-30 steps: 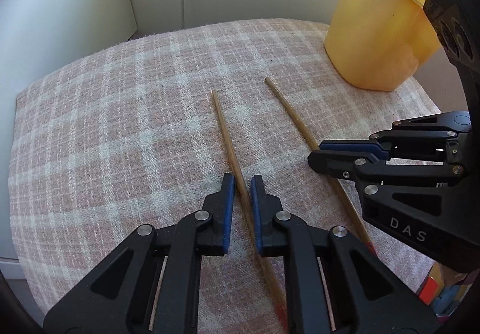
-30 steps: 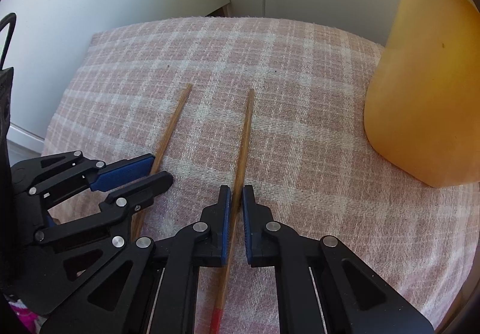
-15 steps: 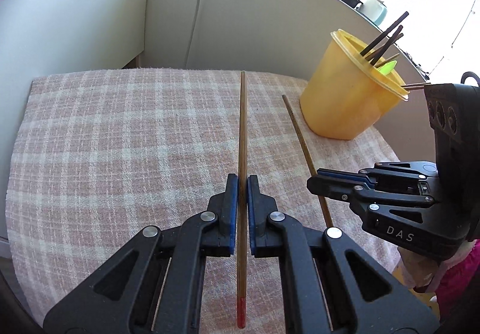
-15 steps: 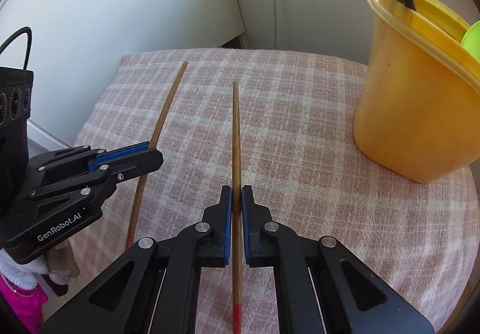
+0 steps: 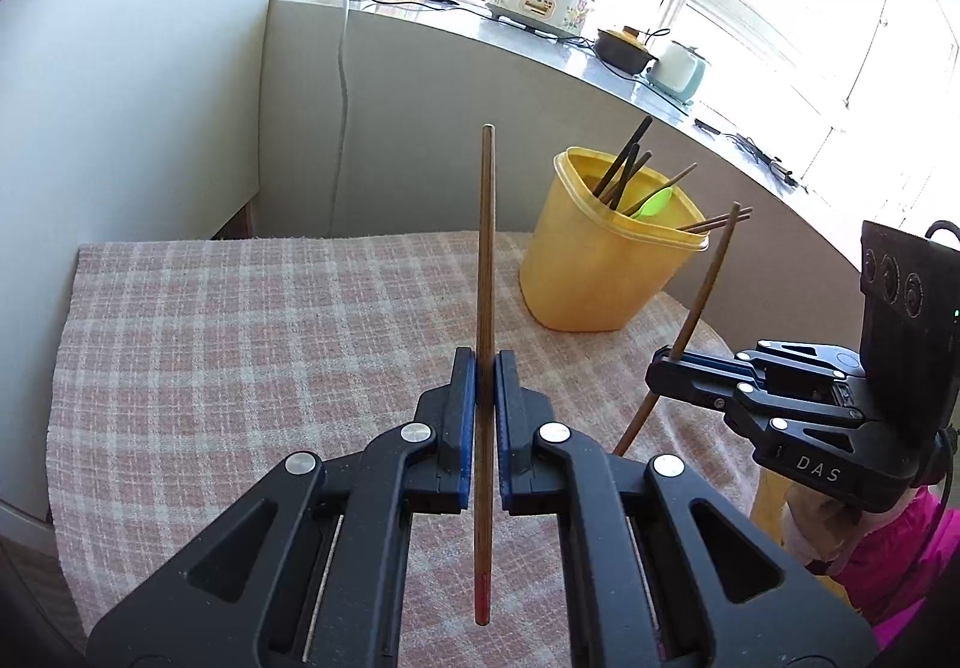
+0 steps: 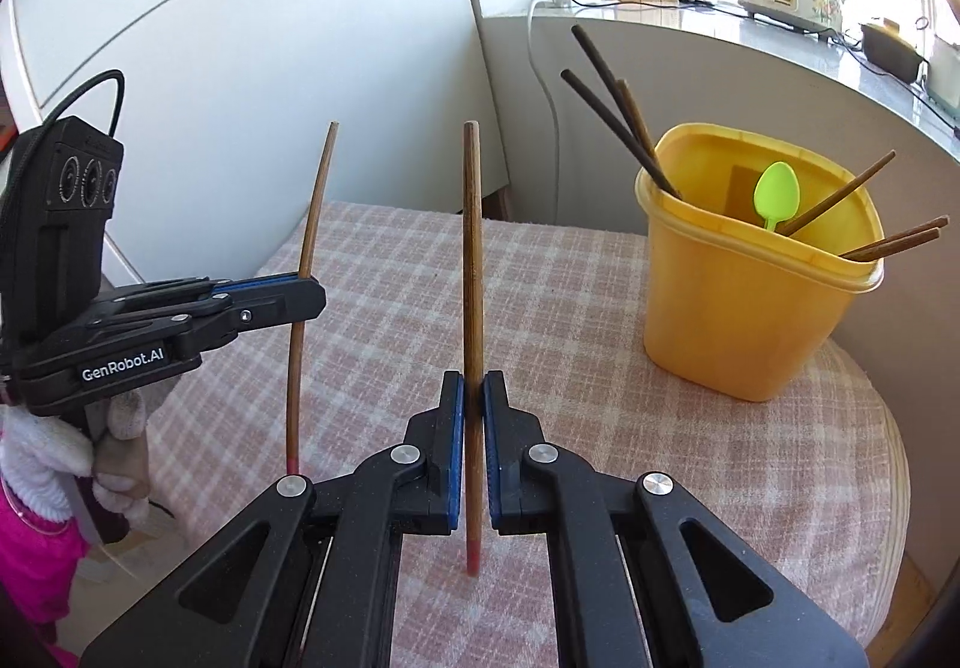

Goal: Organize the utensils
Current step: 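Lift both wooden chopsticks upright and carry them over the yellow container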

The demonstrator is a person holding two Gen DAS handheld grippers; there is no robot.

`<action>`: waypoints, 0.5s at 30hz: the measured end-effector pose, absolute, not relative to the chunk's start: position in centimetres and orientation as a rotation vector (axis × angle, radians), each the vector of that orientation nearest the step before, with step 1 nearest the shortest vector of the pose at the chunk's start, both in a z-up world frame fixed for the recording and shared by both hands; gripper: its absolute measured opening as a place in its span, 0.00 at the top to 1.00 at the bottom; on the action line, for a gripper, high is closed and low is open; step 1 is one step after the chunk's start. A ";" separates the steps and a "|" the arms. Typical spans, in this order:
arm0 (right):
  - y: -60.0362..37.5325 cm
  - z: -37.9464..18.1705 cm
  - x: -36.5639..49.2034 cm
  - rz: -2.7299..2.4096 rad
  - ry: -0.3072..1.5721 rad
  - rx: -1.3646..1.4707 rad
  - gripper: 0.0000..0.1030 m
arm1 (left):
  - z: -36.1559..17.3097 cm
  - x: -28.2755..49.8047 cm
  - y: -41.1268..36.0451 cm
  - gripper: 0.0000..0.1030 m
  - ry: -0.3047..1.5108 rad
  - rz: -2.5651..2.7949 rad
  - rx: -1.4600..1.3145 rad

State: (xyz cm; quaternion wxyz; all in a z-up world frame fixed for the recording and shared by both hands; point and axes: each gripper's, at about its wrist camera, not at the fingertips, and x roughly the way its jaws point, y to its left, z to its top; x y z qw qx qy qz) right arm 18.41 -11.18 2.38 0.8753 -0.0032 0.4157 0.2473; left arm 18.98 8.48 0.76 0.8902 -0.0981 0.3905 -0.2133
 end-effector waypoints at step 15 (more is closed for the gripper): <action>-16.7 6.9 16.2 0.428 0.686 0.057 0.95 | 7.7 20.3 3.5 0.96 0.604 -0.558 -0.208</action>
